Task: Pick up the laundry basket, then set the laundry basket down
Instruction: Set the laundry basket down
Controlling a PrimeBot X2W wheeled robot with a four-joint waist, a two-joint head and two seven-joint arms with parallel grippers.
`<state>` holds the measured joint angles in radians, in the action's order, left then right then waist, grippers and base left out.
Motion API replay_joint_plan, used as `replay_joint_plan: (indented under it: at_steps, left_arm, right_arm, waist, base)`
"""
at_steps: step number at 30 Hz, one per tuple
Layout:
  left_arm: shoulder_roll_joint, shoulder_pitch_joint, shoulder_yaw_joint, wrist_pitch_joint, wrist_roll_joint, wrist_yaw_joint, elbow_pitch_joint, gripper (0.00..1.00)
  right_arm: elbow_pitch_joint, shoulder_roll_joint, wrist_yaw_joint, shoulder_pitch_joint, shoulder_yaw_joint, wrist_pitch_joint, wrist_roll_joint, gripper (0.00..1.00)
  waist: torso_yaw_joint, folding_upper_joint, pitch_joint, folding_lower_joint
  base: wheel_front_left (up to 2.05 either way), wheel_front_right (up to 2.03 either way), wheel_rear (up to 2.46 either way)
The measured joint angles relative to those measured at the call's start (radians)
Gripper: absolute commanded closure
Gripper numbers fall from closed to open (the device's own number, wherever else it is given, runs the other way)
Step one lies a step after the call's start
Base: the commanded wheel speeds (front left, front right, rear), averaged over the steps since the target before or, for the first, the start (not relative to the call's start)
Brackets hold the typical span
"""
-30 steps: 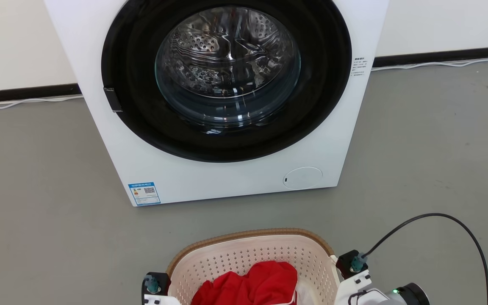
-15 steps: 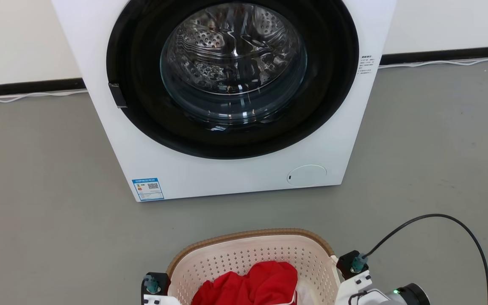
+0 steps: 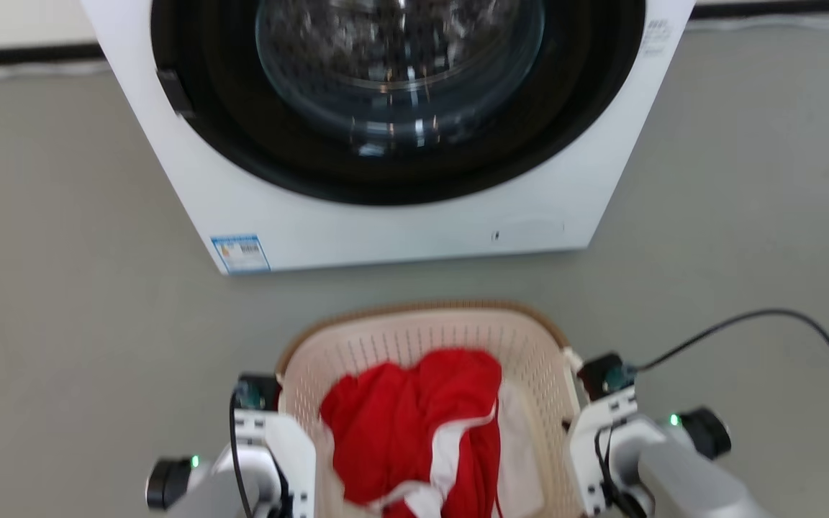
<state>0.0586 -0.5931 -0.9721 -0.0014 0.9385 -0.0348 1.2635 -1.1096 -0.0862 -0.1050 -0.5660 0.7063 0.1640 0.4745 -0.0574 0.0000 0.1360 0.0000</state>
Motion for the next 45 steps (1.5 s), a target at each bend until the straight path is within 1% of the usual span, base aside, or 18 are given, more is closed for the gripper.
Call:
replay_joint_plan:
  at_steps: [5,13,22,27,29,34,45]
  left_arm:
    - [0.006,-0.097,0.002,-0.010,-0.006,0.000,0.002,1.00]
    - [0.015,-0.280,0.014,-0.067,-0.016,0.000,0.002,1.00]
    - [0.017,-0.458,0.020,-0.136,-0.034,0.000,0.001,1.00]
    - [0.016,-0.525,0.028,-0.186,-0.043,0.000,0.001,1.00]
    - [0.015,-0.541,0.029,-0.190,-0.043,0.000,0.002,1.00]
    - [0.011,-0.569,0.028,-0.197,-0.047,0.001,0.007,1.00]
    - [0.007,-0.612,0.028,-0.216,-0.051,0.010,0.019,1.00]
  right_arm:
    - [-0.012,0.002,0.000,-0.086,-0.033,-0.036,-0.029,1.00]
    - [-0.055,0.004,0.000,-0.262,-0.100,-0.132,-0.107,1.00]
    - [-0.126,0.008,-0.001,-0.447,-0.199,-0.223,-0.204,1.00]
    - [-0.155,0.008,-0.004,-0.517,-0.275,-0.280,-0.250,1.00]
    - [-0.163,0.008,-0.009,-0.533,-0.300,-0.287,-0.274,1.00]
    - [-0.172,0.008,-0.009,-0.551,-0.351,-0.302,-0.319,1.00]
    - [-0.178,0.011,-0.010,-0.587,-0.441,-0.314,-0.405,1.00]
  waist:
    - [0.004,0.0000,0.106,0.0000]
    - [0.011,0.0000,0.305,0.0000]
    - [0.018,-0.0001,0.540,0.0001]
    - [0.021,0.0000,0.645,0.0001]
    - [0.022,0.0000,0.677,0.0001]
    - [0.027,0.0000,0.738,0.0001]
    - [0.033,0.0000,0.812,0.0001]
  base:
    - [0.00,0.00,0.00]
    - [0.00,0.00,0.00]
    - [0.00,0.00,0.00]
    - [0.00,0.00,0.00]
    - [0.00,0.00,0.00]
    - [0.00,0.00,0.00]
    - [0.00,0.00,0.00]
